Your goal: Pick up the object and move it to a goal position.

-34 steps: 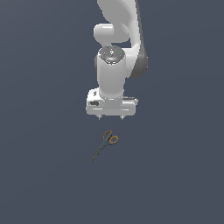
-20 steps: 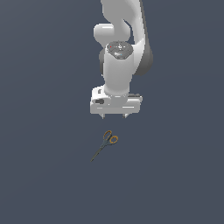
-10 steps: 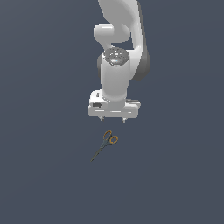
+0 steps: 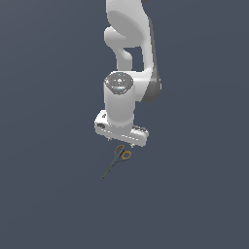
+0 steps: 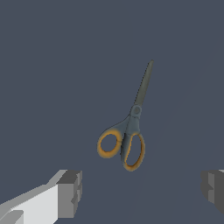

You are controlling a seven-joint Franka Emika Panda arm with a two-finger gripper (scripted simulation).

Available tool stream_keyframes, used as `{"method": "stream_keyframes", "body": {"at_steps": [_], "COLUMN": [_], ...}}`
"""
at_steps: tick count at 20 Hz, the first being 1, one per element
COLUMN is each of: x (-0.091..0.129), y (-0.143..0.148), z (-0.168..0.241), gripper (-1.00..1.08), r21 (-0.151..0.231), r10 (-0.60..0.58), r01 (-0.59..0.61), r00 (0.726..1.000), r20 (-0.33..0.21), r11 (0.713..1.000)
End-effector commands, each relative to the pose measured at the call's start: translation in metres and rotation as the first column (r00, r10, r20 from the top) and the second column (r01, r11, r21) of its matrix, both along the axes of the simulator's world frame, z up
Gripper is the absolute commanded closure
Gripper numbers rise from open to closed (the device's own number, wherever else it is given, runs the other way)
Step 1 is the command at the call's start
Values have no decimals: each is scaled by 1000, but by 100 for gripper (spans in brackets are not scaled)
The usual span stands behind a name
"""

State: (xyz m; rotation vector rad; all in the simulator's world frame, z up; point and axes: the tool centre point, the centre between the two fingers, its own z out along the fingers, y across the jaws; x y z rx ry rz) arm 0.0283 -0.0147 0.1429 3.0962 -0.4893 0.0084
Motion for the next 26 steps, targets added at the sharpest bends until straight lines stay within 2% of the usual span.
{"method": "stream_keyframes", "body": {"at_steps": [1, 5, 10, 18, 22, 26], "x": [6, 14, 21, 28, 29, 28], "y": [-6, -17, -28, -40, -42, -42], "z": [-13, -34, -57, -80, -84, -85], "gripper": [-92, -92, -92, -92, -92, -92], "r21": [4, 9, 10, 8, 8, 7], "r10": [-87, -223, -362, -489, -513, -512], "r01": [87, 223, 362, 489, 513, 512], "r00": [996, 975, 932, 872, 858, 859], "r20": [-1, -3, -5, -5, -4, -5], "r11": [996, 975, 932, 872, 858, 859]}}
